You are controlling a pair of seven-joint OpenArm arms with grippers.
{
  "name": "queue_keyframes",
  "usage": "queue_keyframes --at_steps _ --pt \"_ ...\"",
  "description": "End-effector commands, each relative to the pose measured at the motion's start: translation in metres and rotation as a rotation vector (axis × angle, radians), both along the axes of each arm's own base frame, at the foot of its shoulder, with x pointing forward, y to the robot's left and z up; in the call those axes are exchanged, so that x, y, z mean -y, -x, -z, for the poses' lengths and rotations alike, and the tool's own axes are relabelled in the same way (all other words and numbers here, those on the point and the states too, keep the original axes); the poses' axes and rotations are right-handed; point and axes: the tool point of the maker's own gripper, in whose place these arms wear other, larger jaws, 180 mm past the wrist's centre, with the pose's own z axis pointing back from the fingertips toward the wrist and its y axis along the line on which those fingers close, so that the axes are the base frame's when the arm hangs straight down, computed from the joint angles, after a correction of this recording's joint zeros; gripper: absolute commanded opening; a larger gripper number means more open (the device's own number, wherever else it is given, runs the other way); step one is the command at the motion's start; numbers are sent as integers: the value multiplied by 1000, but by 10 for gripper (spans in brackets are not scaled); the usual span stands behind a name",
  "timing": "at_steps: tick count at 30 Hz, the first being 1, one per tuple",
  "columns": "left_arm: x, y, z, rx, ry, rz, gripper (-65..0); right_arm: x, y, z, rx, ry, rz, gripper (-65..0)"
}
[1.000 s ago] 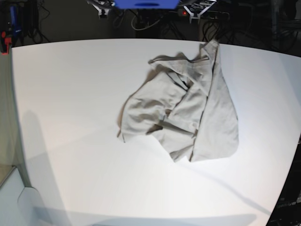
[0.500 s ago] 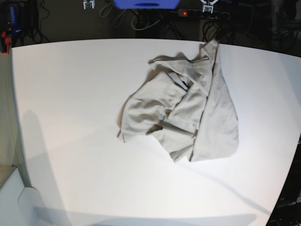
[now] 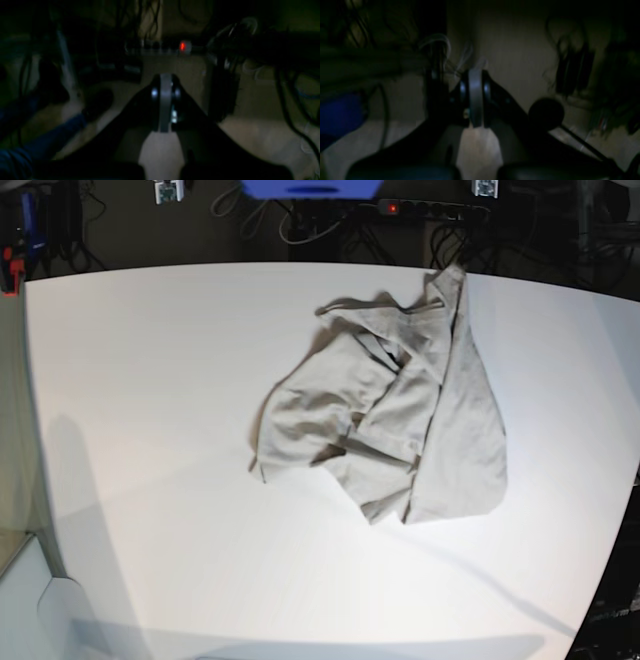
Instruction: Layout the t-shirt on the table in an organized manner, then fold the t-shirt properly
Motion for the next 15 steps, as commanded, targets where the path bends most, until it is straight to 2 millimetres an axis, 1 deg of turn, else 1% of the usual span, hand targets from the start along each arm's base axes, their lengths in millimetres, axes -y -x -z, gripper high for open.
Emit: queue_keyframes --at_steps 1,3,5,12,15 --pt "0 0 -12 27 -3 15 -647 5 -3 -14 35 13 -8 -650" --pt "2 -7 -27 64 1 35 -647 2 -15 -33 87 10 -18 -650" --pt "9 -12 -46 105 13 51 -647 -1 -29 -57 148 5 -27 -650" --pt "30 -34 -98 222 51 80 -647 -10 -57 -127 298 -7 -66 -650" --pt "38 -45 -119 274 67 89 -647 -14 -68 -145 351 -13 -72 -650"
